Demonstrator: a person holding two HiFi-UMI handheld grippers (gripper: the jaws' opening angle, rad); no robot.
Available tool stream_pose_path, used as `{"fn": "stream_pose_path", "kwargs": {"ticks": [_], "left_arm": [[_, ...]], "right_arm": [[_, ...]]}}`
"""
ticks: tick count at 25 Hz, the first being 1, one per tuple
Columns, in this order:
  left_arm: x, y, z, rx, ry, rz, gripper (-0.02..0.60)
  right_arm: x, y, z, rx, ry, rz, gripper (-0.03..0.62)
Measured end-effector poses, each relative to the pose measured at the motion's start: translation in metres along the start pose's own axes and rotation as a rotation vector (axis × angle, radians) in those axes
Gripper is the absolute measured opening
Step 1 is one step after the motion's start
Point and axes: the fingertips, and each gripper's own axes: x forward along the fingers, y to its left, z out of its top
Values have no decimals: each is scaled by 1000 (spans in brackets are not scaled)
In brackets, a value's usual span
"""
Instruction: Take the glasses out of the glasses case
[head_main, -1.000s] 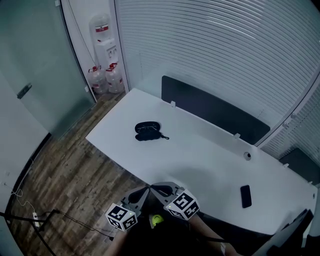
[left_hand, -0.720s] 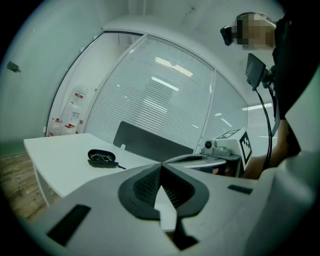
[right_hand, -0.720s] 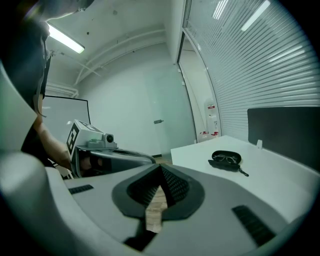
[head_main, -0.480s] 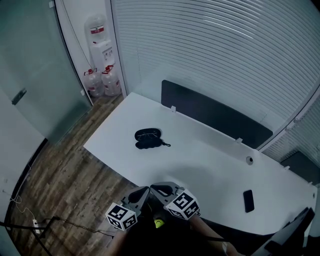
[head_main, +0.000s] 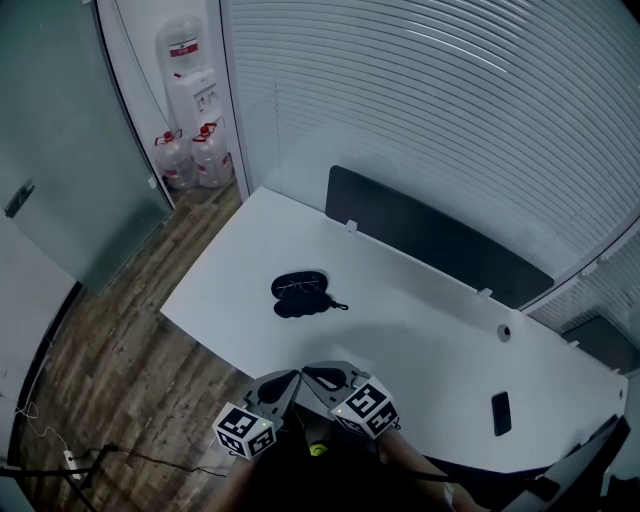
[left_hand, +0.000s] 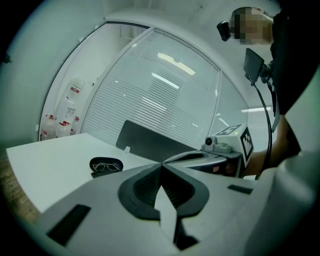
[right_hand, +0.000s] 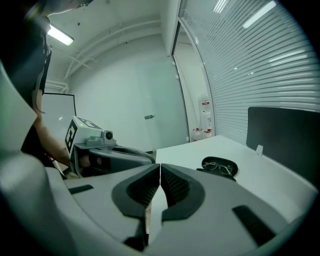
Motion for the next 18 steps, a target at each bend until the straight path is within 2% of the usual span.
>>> {"fn": "stream_pose_path", "kwargs": {"ticks": [8,18], "left_arm": [[26,35,18,-2,29,-65,9],[44,77,32,-30,43,-82,9]], "right_arm": [[24,-33,21,34,23,-54,17],[59,-65,35,28,71,-85,17]]}}
